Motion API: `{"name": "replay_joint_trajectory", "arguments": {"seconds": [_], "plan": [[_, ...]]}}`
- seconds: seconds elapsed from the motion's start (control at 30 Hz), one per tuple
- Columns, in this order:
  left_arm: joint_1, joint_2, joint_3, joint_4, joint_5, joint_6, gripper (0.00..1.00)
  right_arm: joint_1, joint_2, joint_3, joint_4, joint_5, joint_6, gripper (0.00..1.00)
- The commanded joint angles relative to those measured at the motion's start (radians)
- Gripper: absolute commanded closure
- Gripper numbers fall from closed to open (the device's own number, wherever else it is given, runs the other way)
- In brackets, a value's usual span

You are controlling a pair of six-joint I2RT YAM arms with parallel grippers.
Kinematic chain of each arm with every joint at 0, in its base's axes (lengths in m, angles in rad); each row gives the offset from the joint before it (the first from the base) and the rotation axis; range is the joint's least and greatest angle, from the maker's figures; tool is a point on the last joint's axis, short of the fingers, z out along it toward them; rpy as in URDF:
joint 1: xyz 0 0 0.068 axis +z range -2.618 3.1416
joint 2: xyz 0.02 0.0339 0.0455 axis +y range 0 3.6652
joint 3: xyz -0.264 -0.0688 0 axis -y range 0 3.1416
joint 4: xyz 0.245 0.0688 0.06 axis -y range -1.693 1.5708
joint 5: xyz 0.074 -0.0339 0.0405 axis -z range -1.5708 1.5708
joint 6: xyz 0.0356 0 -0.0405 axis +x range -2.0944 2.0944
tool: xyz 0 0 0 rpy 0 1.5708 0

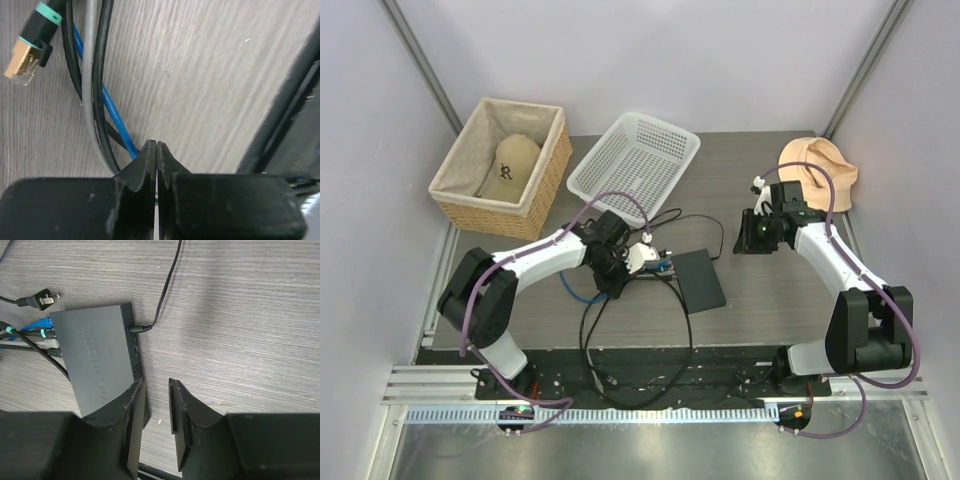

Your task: Pull the plug from the switch port

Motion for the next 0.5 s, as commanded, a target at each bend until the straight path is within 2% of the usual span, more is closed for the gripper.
{"name": "replay_joint_trajectory", "arguments": {"seconds": [0.0,0.17,0.27,0.37,0.43,0.47], "plan": [[0.009,0.073,0.008,0.072,-0.128,0.082,0.96,-0.016,-0.048,-0.003,0.043,-0.010,0.001,0.66],[0.067,0.136,0.068,0.150,-0.247,0.078,0.98,-0.034,-0.044,0.018,0.046,0.005,0.000,0.64],[0.111,0.170,0.126,0.175,-0.249,0.080,0.98,-0.044,-0.030,0.029,0.046,0.010,-0.003,0.64],[0.116,0.161,0.179,0.096,-0.111,0.089,0.94,-0.048,-0.016,0.054,0.025,0.011,-0.031,0.63],[0.114,0.112,0.197,-0.015,-0.010,0.090,0.91,-0.051,-0.012,0.069,0.011,0.011,-0.062,0.60],[0.114,0.093,0.203,-0.048,0.099,0.090,0.91,-0.054,-0.004,0.089,0.010,0.010,-0.072,0.59]]}}
